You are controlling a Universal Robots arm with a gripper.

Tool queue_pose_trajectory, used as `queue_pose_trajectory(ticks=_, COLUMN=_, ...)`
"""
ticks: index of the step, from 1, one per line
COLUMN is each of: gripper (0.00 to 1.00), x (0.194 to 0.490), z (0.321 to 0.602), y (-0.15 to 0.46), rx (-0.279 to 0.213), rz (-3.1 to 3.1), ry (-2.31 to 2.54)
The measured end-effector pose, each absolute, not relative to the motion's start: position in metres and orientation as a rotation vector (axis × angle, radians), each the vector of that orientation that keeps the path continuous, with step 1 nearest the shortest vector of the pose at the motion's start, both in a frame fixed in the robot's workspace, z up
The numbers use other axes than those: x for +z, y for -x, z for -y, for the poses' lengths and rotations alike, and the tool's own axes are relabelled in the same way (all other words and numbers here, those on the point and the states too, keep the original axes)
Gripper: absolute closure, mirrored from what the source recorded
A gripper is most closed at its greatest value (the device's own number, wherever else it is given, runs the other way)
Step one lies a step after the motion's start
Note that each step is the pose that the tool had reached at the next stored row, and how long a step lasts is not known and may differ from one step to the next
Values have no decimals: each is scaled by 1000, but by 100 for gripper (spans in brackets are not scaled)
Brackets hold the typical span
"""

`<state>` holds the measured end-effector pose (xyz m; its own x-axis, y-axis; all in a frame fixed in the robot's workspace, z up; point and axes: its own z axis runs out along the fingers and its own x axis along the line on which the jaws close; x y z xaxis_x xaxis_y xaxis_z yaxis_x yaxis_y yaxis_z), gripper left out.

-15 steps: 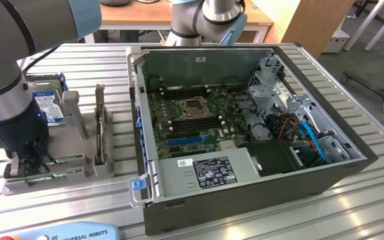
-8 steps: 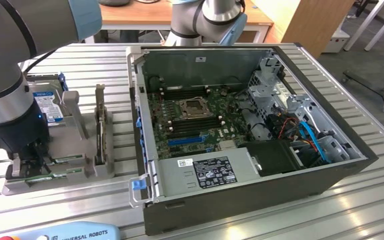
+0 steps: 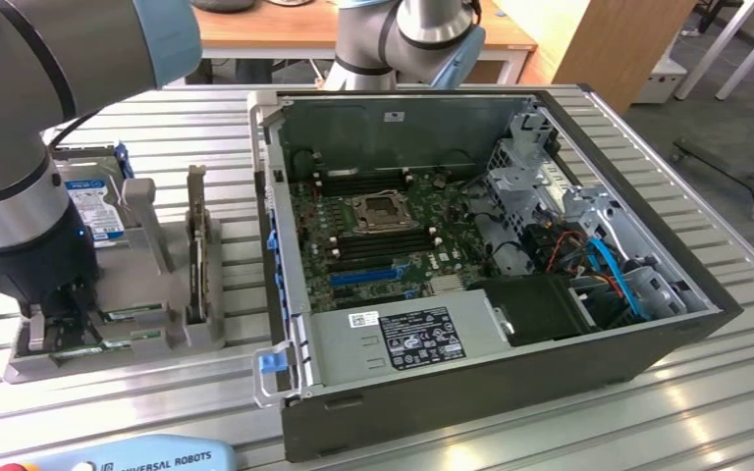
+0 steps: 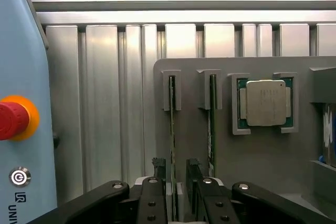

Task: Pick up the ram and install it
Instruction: 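Pick up the ram and move it above insertion slot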

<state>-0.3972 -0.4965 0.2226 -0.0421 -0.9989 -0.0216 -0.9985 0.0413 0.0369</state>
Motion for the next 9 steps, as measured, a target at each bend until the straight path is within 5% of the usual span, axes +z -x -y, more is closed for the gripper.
queue_pose_trajectory(ticks=9, gripper=71, x=215, z=497, y=397, rx=-65, rz=2254, ry=-2172)
